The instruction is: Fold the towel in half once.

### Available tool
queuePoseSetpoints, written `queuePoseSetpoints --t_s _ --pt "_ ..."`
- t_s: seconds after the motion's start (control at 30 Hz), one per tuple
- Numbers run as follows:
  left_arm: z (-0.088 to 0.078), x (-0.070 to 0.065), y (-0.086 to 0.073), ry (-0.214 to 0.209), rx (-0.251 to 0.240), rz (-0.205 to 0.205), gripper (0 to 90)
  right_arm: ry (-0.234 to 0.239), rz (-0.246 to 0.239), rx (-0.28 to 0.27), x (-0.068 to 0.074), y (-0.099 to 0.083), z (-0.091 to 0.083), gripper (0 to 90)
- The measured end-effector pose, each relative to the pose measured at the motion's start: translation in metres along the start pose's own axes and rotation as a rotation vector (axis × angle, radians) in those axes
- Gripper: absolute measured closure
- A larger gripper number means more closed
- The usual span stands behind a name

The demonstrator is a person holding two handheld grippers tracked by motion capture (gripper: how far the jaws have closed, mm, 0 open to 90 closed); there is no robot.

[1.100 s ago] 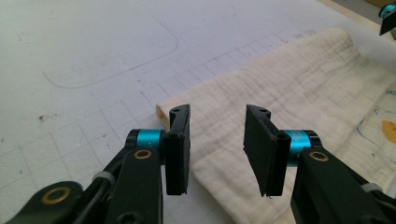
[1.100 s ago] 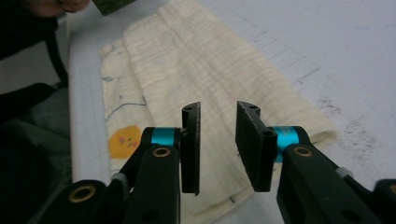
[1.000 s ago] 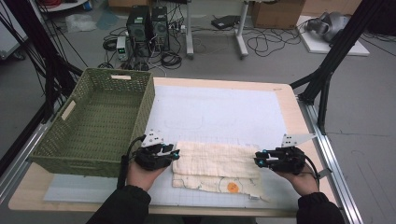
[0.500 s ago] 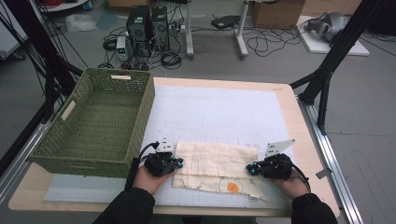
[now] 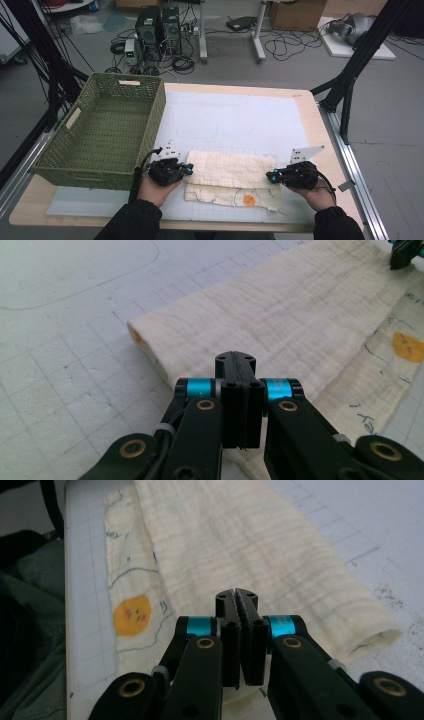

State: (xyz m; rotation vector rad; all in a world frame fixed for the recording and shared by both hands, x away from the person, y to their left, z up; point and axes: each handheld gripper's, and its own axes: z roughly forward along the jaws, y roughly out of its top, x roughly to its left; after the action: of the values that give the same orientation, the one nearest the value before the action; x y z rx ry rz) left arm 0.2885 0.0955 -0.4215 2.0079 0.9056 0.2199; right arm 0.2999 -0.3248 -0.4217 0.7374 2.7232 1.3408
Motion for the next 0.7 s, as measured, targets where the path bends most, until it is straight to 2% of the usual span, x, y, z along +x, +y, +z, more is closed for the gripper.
queuePoseSetpoints --t_s 0.13,0.23,0.33,0.43,0.53,0.57,0.6,0.7 --pt "0.0003 -0.0003 -0.0024 -0.003 -0.001 -0.005 89.6 0.001 0.008 0.011 0.0005 -0.0016 0.0022 88.8" --pt "-0.0010 -0.0008 0.0001 -0.007 -0.008 -0.007 89.5 0.009 0.021 -0.027 -0.0006 -0.0004 -0.0004 88.8" --pt "-0.0009 -0.0017 0.0023 -0.019 -0.023 -0.026 89.6 0.017 0.031 -0.036 -0.0013 0.0010 -0.0019 88.9" --pt "0.0015 -0.0027 0.0030 -0.019 -0.010 -0.011 89.5 0.023 0.056 -0.058 -0.0028 0.0012 -0.0033 88.5" --pt "0.0047 -0.0025 0.0008 -0.015 0.003 -0.002 89.3 0.009 0.048 -0.003 -0.0045 -0.0012 0.0015 87.4" --pt "0.0044 -0.0025 -0.0004 -0.022 0.007 0.001 88.0 0.013 0.054 0.012 -0.0044 -0.0029 0.0030 83.8" --pt "0.0037 -0.0031 -0.0013 -0.023 0.006 0.001 82.5 0.001 0.045 0.023 -0.0041 -0.0042 0.0045 78.8" --pt "0.0007 -0.0063 -0.0038 -0.026 0.011 0.018 78.6 0.006 0.016 0.007 0.0023 -0.0072 0.0013 75.1"
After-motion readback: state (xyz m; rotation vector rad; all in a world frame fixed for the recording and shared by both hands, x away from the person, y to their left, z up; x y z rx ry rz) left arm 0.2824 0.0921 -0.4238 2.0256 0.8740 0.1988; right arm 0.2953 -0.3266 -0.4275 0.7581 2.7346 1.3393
